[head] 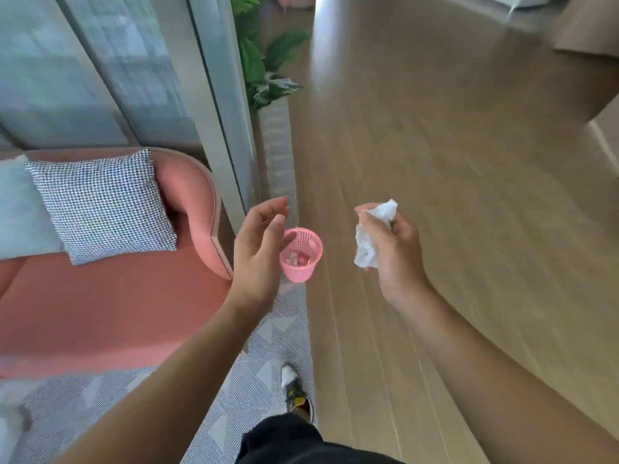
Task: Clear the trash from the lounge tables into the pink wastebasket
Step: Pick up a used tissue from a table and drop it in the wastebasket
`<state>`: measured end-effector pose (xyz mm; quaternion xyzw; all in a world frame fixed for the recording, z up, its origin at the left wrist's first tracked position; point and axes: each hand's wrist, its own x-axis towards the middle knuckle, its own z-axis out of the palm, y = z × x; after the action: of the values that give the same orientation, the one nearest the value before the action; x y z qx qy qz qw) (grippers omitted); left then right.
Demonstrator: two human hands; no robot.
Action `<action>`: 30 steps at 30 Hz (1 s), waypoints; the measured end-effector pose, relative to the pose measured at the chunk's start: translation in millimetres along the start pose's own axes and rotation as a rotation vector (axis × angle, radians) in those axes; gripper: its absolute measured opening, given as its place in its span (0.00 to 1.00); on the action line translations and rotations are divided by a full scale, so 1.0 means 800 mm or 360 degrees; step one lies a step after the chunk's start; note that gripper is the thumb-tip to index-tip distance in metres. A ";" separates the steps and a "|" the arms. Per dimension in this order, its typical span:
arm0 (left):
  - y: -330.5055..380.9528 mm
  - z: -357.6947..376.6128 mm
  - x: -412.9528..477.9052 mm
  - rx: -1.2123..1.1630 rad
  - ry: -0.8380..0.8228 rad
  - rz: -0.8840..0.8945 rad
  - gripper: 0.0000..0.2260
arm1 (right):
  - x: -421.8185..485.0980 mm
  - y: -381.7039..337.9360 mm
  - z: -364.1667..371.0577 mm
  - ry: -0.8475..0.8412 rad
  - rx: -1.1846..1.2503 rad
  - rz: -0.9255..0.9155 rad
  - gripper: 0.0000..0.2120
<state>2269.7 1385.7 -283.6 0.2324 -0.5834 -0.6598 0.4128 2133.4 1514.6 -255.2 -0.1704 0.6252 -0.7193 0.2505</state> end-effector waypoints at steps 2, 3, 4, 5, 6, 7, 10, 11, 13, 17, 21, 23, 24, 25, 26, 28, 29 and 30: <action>-0.012 0.005 0.046 -0.0020 -0.0012 -0.0019 0.11 | 0.046 0.002 0.014 0.0017 -0.0053 0.0013 0.08; -0.015 0.005 0.066 -0.0021 -0.0007 -0.0029 0.10 | 0.067 0.002 0.022 0.0022 -0.0077 0.0009 0.07; -0.018 0.005 0.086 -0.0016 -0.0003 -0.0037 0.10 | 0.086 0.003 0.030 0.0022 -0.0088 0.0006 0.07; -0.021 0.005 0.107 -0.0010 -0.0004 -0.0042 0.09 | 0.107 0.003 0.038 0.0018 -0.0091 0.0003 0.07; -0.024 0.006 0.127 -0.0008 -0.0006 -0.0047 0.09 | 0.125 0.003 0.045 0.0011 -0.0091 0.0003 0.06; -0.026 0.007 0.146 -0.0010 -0.0006 -0.0057 0.09 | 0.143 0.004 0.051 0.0007 -0.0093 0.0010 0.06; -0.036 0.014 0.195 -0.0003 0.0002 -0.0117 0.10 | 0.188 0.008 0.063 0.0003 -0.0106 0.0053 0.08; -0.040 0.017 0.207 0.0002 -0.0008 -0.0130 0.10 | 0.201 0.009 0.064 0.0005 -0.0114 0.0063 0.08; -0.048 0.022 0.227 0.0014 -0.0021 -0.0135 0.13 | 0.227 0.013 0.066 0.0010 -0.0106 0.0080 0.08; -0.071 0.031 0.265 -0.0001 0.0042 -0.0190 0.12 | 0.279 0.026 0.073 0.0020 -0.0085 0.0178 0.08; -0.101 0.044 0.298 0.0006 0.0125 -0.0261 0.15 | 0.329 0.046 0.071 -0.0005 -0.0090 0.0267 0.10; -0.115 0.052 0.313 0.0034 0.0157 -0.0280 0.18 | 0.358 0.056 0.069 -0.0023 -0.0086 0.0310 0.11; -0.123 0.056 0.322 0.0048 0.0183 -0.0288 0.18 | 0.375 0.061 0.067 -0.0039 -0.0086 0.0331 0.11; -0.132 0.061 0.331 0.0061 0.0214 -0.0297 0.17 | 0.391 0.066 0.065 -0.0060 -0.0090 0.0351 0.12; -0.140 0.065 0.339 0.0075 0.0251 -0.0309 0.16 | 0.407 0.072 0.062 -0.0091 -0.0098 0.0371 0.12; -0.159 0.078 0.358 0.0101 0.0347 -0.0340 0.13 | 0.443 0.086 0.054 -0.0168 -0.0111 0.0418 0.14; -0.168 0.085 0.366 0.0106 0.0398 -0.0360 0.13 | 0.460 0.091 0.050 -0.0197 -0.0122 0.0443 0.14; -0.176 0.091 0.374 0.0106 0.0444 -0.0374 0.12 | 0.476 0.096 0.045 -0.0217 -0.0129 0.0467 0.14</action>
<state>2008.7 1180.7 -351.2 0.4018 -0.5107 -0.6452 0.4018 1854.1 1259.5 -350.9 -0.1358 0.6535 -0.6359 0.3875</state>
